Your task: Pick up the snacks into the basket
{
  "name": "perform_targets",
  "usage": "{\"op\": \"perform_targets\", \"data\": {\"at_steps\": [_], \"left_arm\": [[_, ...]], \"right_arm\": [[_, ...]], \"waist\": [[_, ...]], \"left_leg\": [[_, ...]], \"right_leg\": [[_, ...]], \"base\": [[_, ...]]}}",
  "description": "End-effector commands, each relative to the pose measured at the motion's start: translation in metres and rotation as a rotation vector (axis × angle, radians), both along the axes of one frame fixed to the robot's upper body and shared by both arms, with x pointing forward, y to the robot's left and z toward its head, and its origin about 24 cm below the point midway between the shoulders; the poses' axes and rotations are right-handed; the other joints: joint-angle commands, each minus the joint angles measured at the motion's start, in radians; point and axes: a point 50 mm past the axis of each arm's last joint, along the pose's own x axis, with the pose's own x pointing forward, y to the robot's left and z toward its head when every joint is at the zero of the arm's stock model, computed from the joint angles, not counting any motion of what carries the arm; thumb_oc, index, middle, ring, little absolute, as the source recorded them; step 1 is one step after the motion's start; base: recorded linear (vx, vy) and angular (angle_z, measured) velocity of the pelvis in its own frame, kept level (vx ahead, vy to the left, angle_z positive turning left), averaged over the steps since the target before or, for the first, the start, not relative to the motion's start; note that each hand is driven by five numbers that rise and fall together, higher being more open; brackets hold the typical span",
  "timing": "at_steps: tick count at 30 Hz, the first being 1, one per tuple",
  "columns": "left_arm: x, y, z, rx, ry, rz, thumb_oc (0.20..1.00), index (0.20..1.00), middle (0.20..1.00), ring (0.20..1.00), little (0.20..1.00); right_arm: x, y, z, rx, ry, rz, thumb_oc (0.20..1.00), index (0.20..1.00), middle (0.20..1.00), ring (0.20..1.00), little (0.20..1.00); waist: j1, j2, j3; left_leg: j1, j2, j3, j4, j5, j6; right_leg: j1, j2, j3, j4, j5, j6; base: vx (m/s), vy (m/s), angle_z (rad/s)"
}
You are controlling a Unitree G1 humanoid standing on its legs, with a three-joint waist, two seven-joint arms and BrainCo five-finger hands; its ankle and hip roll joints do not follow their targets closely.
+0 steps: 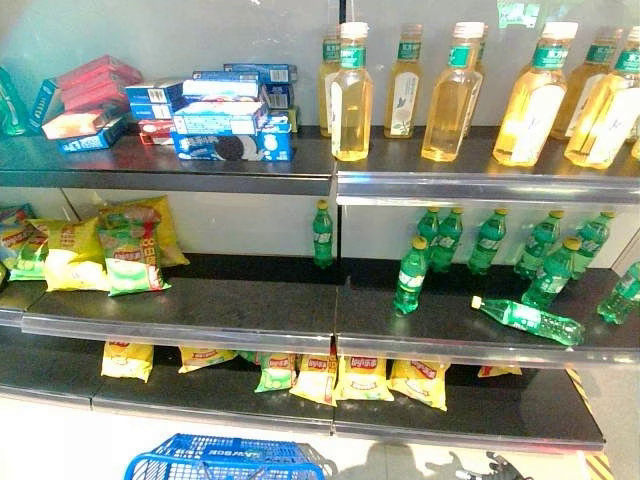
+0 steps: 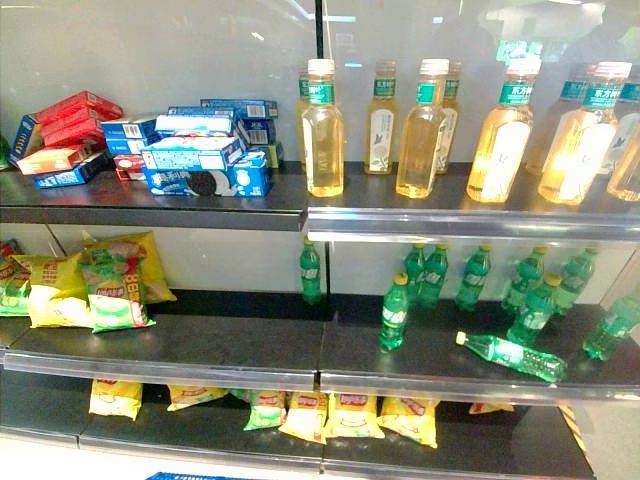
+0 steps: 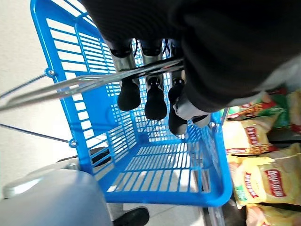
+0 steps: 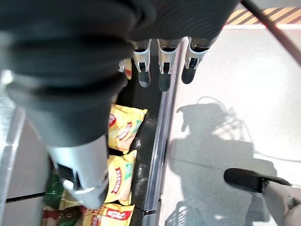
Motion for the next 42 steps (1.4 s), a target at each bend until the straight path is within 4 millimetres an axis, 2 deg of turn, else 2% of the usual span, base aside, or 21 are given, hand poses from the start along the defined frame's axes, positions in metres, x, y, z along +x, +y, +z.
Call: {"op": "perform_targets", "data": {"at_steps": [1,4,9,13,15,19,21,22,23,24,25,26,27,30,35,38,42], "left_arm": [[0.015,0.015,0.01,0.068,-0.075,-0.049,0.2,0.2,0.2,0.2,0.2],[0.02,0.017,0.014,0.059,-0.108,-0.02,0.2,0.2,0.2,0.2,0.2],[0.028,0.027,0.025,0.052,-0.2,0.041,0.2,0.2,0.2,0.2,0.2],[0.043,0.036,0.041,0.063,-0.312,0.068,0.2,0.2,0.2,0.2,0.2],[0.056,0.039,0.055,0.067,-0.397,0.063,0.2,0.2,0.2,0.2,0.2],[0.091,0.041,0.093,0.059,-0.609,0.058,0.2,0.2,0.2,0.2,0.2],[0.104,0.04,0.111,0.051,-0.704,0.064,0.2,0.2,0.2,0.2,0.2],[0.111,0.037,0.123,0.039,-0.76,0.053,0.2,0.2,0.2,0.2,0.2],[0.111,0.037,0.123,0.039,-0.761,0.054,0.2,0.2,0.2,0.2,0.2],[0.113,0.035,0.126,0.032,-0.778,0.053,0.2,0.2,0.2,0.2,0.2],[0.114,0.034,0.126,0.022,-0.781,0.055,0.2,0.2,0.2,0.2,0.2],[0.113,0.028,0.124,-0.007,-0.775,0.06,0.2,0.2,0.2,0.2,0.2],[0.113,0.028,0.124,-0.008,-0.776,0.061,0.2,0.2,0.2,0.2,0.2],[0.113,0.023,0.121,-0.018,-0.763,0.046,0.2,0.2,0.2,0.2,0.2],[0.114,0.019,0.12,-0.032,-0.759,0.036,0.2,0.2,0.2,0.2,0.2],[0.113,0.016,0.122,-0.041,-0.762,0.007,0.2,0.2,0.2,0.2,0.2],[0.113,0.016,0.122,-0.042,-0.76,-0.01,0.2,0.2,0.2,0.2,0.2]], "right_arm": [[0.016,0.003,0.009,0.007,-0.093,0.01,1.0,1.0,1.0,1.0,1.0],[0.02,0.004,0.012,0.01,-0.125,0.011,1.0,1.0,1.0,1.0,1.0],[0.04,0.003,0.035,0.015,-0.284,0.031,1.0,1.0,1.0,1.0,1.0],[0.07,-0.001,0.078,-0.008,-0.502,0.073,1.0,1.0,1.0,1.0,1.0],[0.082,-0.005,0.096,-0.033,-0.569,0.098,1.0,1.0,1.0,1.0,1.0],[0.132,-0.009,0.157,-0.136,-0.778,0.173,1.0,1.0,1.0,1.0,1.0],[0.16,-0.001,0.2,-0.174,-0.915,0.226,1.0,1.0,1.0,1.0,1.0],[0.176,0.003,0.229,-0.231,-0.994,0.263,1.0,1.0,1.0,1.0,1.0],[0.177,0.003,0.23,-0.232,-0.995,0.264,1.0,1.0,1.0,1.0,1.0],[0.183,0.005,0.24,-0.245,-1.026,0.259,1.0,1.0,1.0,1.0,1.0],[0.192,0.007,0.254,-0.266,-1.051,0.279,1.0,1.0,1.0,1.0,1.0],[0.206,0.007,0.285,-0.347,-1.102,0.304,1.0,1.0,1.0,1.0,1.0],[0.206,0.008,0.285,-0.348,-1.103,0.305,1.0,1.0,1.0,1.0,1.0],[0.225,0.009,0.325,-0.434,-1.152,0.313,1.0,1.0,1.0,1.0,1.0],[0.235,0.011,0.336,-0.435,-1.146,0.302,1.0,1.0,1.0,1.0,1.0],[0.245,0.021,0.355,-0.417,-1.187,0.299,1.0,1.0,1.0,1.0,1.0],[0.249,0.026,0.361,-0.43,-1.188,0.301,1.0,1.0,1.0,1.0,1.0]], "waist": [[-0.01,-0.047,-0.02],[-0.011,-0.048,-0.024],[-0.012,-0.051,-0.02],[-0.016,-0.052,-0.004],[-0.014,-0.055,0.008],[0.001,-0.062,0.075],[0.009,-0.063,0.126],[0.019,-0.062,0.152],[0.017,-0.062,0.152],[0.021,-0.059,0.16],[0.027,-0.057,0.168],[0.039,-0.054,0.183],[0.037,-0.053,0.183],[0.051,-0.047,0.202],[0.061,-0.038,0.22],[0.075,-0.022,0.26],[0.085,-0.011,0.273]], "left_leg": [[-0.077,-0.024,-0.025,0.042,0.001,-0.001],[-0.071,-0.023,-0.022,0.033,0.002,-0.001],[-0.065,-0.021,-0.016,0.038,-0.003,-0.002],[-0.068,-0.019,-0.015,0.028,0.002,-0.002],[-0.082,-0.018,-0.017,0.028,0.005,-0.002],[-0.16,-0.012,-0.036,0.05,0.019,-0.007],[-0.212,-0.01,-0.053,0.064,0.036,-0.009],[-0.253,-0.012,-0.065,0.07,0.052,-0.017],[-0.256,-0.013,-0.066,0.071,0.052,-0.017],[-0.27,-0.014,-0.072,0.072,0.059,-0.019],[-0.283,-0.015,-0.079,0.072,0.067,-0.023],[-0.3,-0.013,-0.087,0.068,0.08,-0.029],[-0.301,-0.013,-0.087,0.068,0.081,-0.029],[-0.313,-0.007,-0.092,0.055,0.097,-0.036],[-0.323,-0.008,-0.093,0.056,0.101,-0.036],[-0.353,-0.014,-0.093,0.08,0.103,-0.037],[-0.366,-0.016,-0.09,0.079,0.108,-0.037]], "right_leg": [[0.054,-0.059,-0.009,0.051,-0.153,0.089],[0.057,-0.058,-0.008,0.052,-0.155,0.09],[0.061,-0.058,0.0,0.055,-0.157,0.092],[0.041,-0.059,0.007,0.075,-0.163,0.094],[0.017,-0.059,0.011,0.097,-0.167,0.094],[-0.083,-0.052,0.003,0.179,-0.181,0.089],[-0.148,-0.048,-0.002,0.227,-0.189,0.085],[-0.186,-0.045,-0.013,0.243,-0.192,0.082],[-0.189,-0.045,-0.013,0.245,-0.193,0.081],[-0.204,-0.046,-0.02,0.251,-0.193,0.08],[-0.214,-0.045,-0.024,0.254,-0.194,0.079],[-0.232,-0.044,-0.032,0.257,-0.194,0.076],[-0.232,-0.044,-0.032,0.258,-0.194,0.076],[-0.252,-0.04,-0.037,0.263,-0.193,0.074],[-0.262,-0.039,-0.037,0.27,-0.194,0.072],[-0.3,-0.041,-0.031,0.3,-0.196,0.069],[-0.322,-0.041,-0.03,0.316,-0.197,0.068]], "base": [[0.0,0.0,0.0],[0.0,0.0,0.0],[0.01,-0.003,-0.02],[0.0,-0.003,-0.01],[-0.03,-0.02,0.0],[-0.15,-0.059,0.0],[-0.24,-0.08,-0.04],[-0.18,-0.071,-0.02],[-0.1,-0.06,0.09],[-0.04,-0.042,0.13],[-0.06,-0.077,0.25],[-0.04,-0.06,0.17],[-0.03,-0.046,0.16],[-0.03,-0.023,0.05],[-0.03,-0.01,0.03],[-0.09,0.0,0.01],[-0.01,-0.002,0.01]]}}
